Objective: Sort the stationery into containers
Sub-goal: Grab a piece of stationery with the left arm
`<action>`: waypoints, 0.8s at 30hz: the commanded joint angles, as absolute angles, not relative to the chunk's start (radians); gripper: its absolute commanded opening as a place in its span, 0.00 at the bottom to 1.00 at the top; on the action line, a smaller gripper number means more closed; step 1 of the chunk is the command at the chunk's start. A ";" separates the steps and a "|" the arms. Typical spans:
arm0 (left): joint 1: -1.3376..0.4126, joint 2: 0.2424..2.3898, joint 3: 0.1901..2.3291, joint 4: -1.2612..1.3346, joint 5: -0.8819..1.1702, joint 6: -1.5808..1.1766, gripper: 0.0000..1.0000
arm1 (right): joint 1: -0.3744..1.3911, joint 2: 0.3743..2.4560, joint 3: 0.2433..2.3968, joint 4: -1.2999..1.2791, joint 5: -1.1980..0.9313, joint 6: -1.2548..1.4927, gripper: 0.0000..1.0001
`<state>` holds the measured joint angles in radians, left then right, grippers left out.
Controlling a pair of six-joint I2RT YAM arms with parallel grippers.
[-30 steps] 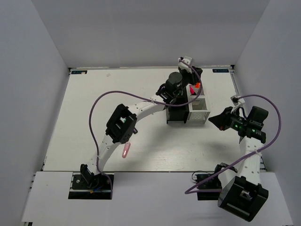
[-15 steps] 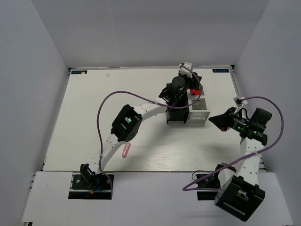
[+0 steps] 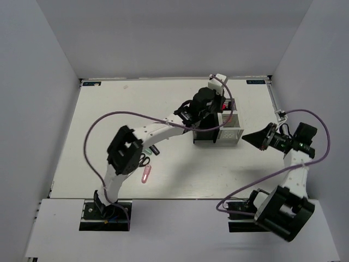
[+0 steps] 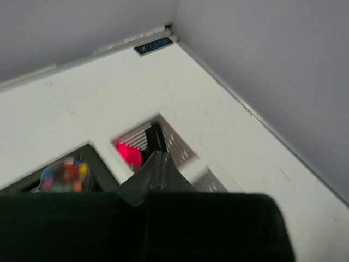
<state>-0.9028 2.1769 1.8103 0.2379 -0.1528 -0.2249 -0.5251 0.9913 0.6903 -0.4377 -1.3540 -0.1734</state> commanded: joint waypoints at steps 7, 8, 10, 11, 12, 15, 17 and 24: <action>-0.859 1.539 1.237 -0.641 -0.626 -0.665 0.68 | -0.454 1.265 1.071 -0.901 -1.189 -0.306 0.00; -0.836 1.478 1.192 -0.644 -0.564 -0.777 0.70 | -0.443 1.261 1.074 -0.812 -1.125 -0.267 0.00; -0.750 1.457 1.105 -0.699 -0.539 -0.846 0.71 | -0.396 1.191 1.057 -0.690 -0.803 -0.148 0.19; -0.732 1.463 1.100 -0.721 -0.510 -0.930 0.73 | -0.385 1.172 1.040 -0.628 -0.663 -0.138 0.38; -0.679 1.468 1.088 -0.756 -0.464 -0.942 0.73 | -0.350 1.145 1.035 -0.589 -0.558 -0.129 0.52; -0.649 1.506 1.083 -0.761 -0.410 -0.988 0.73 | -0.316 1.143 1.066 -0.581 -0.416 -0.126 0.66; -0.632 1.558 1.106 -0.785 -0.399 -1.025 0.73 | -0.292 1.150 1.068 -0.586 -0.321 -0.132 0.63; -0.617 1.669 1.121 -0.759 -0.370 -1.061 0.73 | -0.264 1.106 0.982 -0.531 -0.317 -0.115 0.52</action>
<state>-0.6247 1.6691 1.0946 -0.7734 -0.3801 -1.0042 -0.2760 1.1400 1.0119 -0.5800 -0.3679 -0.1356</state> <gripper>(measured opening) 0.725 0.525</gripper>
